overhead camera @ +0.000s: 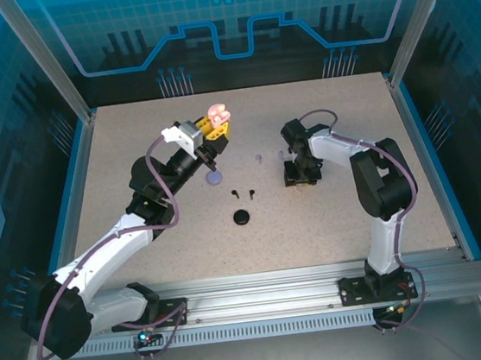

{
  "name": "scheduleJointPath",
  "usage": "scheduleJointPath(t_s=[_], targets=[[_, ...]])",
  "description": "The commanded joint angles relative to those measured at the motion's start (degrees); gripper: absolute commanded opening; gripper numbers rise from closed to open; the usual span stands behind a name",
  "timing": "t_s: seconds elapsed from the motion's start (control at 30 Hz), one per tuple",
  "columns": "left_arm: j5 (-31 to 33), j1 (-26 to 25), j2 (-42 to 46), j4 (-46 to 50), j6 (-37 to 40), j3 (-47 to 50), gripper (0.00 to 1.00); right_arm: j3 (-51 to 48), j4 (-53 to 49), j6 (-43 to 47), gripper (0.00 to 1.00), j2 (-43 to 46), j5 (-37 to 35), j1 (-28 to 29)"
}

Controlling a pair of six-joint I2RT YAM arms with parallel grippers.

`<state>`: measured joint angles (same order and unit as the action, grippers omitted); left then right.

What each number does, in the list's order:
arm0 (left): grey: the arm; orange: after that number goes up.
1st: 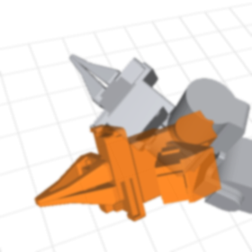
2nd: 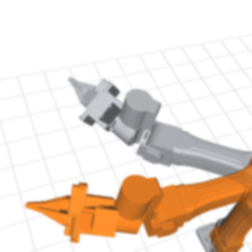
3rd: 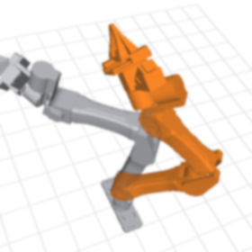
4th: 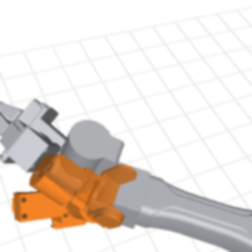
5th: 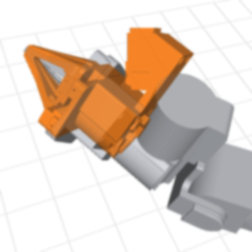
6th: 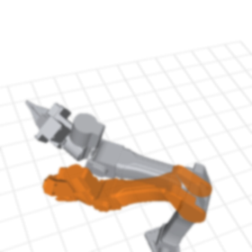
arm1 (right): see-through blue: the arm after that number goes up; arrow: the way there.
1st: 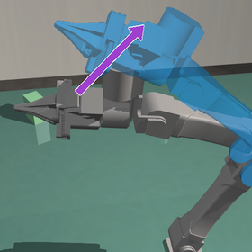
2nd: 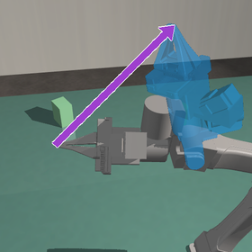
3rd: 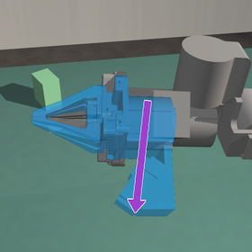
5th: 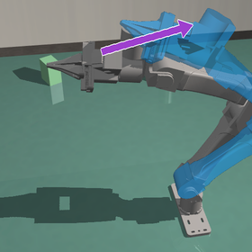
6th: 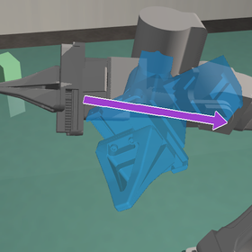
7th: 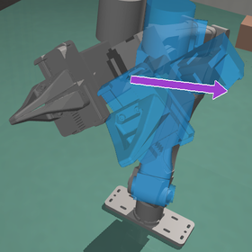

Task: Insert the wireless bluetooth earbuds into the charging case

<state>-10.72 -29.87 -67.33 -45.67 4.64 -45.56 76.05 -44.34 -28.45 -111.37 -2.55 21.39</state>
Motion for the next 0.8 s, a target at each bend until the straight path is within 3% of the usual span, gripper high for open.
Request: scheduleJointPath(t_s=[0.0, 0.37, 0.77], targets=[[0.7, -0.4, 1.2, -1.0, 0.1, -0.2, 0.0, 0.3, -0.4, 0.1, 0.39, -1.4, -1.1, 0.6], [0.9, -0.4, 1.1, -1.2, 0.1, -0.1, 0.0, 0.0, 0.2, -0.1, 0.32, -2.3, -0.6, 1.1], [0.9, -0.4, 1.0, -1.4, 0.0, -0.1, 0.0, -0.4, 1.0, -1.1, 0.13, -1.1, 1.6, 1.7]])
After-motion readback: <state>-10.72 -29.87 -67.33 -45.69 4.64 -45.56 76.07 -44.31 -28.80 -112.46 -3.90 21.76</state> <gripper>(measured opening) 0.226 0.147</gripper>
